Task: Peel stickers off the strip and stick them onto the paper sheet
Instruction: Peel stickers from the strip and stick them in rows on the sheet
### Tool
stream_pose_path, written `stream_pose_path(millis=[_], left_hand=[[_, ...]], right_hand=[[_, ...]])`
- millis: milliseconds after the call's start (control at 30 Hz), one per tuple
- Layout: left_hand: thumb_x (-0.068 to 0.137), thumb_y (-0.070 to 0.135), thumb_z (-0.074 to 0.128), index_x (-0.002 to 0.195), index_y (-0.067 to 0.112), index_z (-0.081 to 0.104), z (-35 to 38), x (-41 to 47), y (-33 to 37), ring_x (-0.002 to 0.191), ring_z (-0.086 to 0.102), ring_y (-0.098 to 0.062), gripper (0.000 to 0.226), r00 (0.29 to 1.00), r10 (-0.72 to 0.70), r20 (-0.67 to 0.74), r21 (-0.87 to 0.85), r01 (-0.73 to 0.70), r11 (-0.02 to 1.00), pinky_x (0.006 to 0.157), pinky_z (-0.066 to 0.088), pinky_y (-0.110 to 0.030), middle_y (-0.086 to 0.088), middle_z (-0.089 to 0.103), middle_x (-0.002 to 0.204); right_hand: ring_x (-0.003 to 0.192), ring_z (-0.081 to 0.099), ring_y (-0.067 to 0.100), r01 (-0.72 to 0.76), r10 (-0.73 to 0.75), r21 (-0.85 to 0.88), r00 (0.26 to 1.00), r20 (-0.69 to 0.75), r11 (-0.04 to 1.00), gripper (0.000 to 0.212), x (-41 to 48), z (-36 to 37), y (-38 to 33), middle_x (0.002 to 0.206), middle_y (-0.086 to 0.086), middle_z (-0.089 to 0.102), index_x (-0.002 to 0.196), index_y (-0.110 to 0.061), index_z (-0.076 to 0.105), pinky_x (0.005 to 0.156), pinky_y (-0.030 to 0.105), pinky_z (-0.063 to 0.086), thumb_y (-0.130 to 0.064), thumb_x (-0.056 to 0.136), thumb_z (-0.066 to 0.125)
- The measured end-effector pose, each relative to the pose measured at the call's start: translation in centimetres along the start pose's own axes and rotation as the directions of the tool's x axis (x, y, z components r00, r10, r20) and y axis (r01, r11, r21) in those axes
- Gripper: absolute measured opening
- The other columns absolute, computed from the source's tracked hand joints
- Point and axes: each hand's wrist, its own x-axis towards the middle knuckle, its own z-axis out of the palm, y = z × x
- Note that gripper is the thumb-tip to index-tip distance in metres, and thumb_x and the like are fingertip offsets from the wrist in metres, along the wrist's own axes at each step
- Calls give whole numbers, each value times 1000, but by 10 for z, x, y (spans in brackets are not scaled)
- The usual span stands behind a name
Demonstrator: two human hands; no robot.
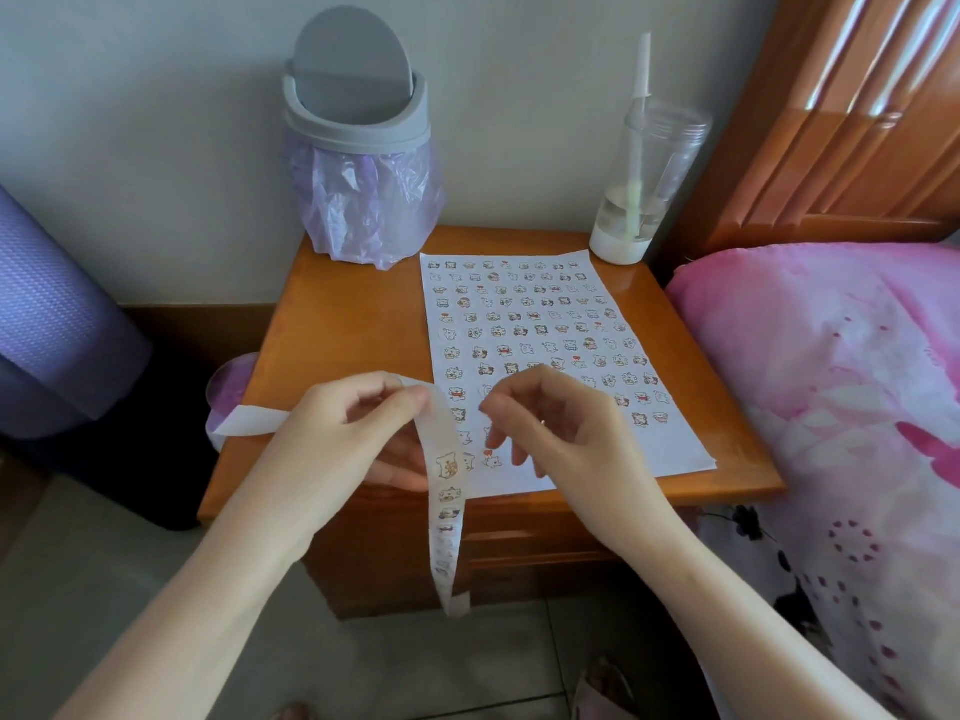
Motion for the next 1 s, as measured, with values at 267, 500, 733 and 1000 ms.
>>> stream_pose_path(millis=[267,500,733,1000], left_hand=[[86,29,56,95,15,66,5,-3,-2,68,73,-18,19,998,66,-18,5,-66,998,64,61,-37,3,74,72],[82,41,54,94,11,71,4,-4,3,78,73,-21,37,990,-31,136,-72,41,997,72,60,-32,-8,75,81],[87,24,58,90,11,72,5,-4,1,77,73,-16,19,993,10,121,-38,-6,999,65,59,-23,-4,75,80],[84,26,61,85,15,74,8,-4,0,72,73,-15,17,998,28,47,-37,-26,999,62,59,-20,1,75,76]], right_hand=[[82,66,7,48,-47,-17,998,52,999,11,-9,7,-3,85,-15,71,86,-27,69,71,24,55,-17,82,69],[72,68,12,35,-34,73,999,-21,997,11,-10,5,-3,81,-7,72,91,-17,72,69,22,56,-13,81,69],[78,68,13,63,-63,24,998,-6,998,13,-10,5,-1,86,-4,73,95,-14,72,74,27,57,-13,82,69],[81,65,5,133,-136,-80,990,-36,988,12,-10,6,0,87,-10,71,93,-17,72,75,20,55,-13,83,68]])
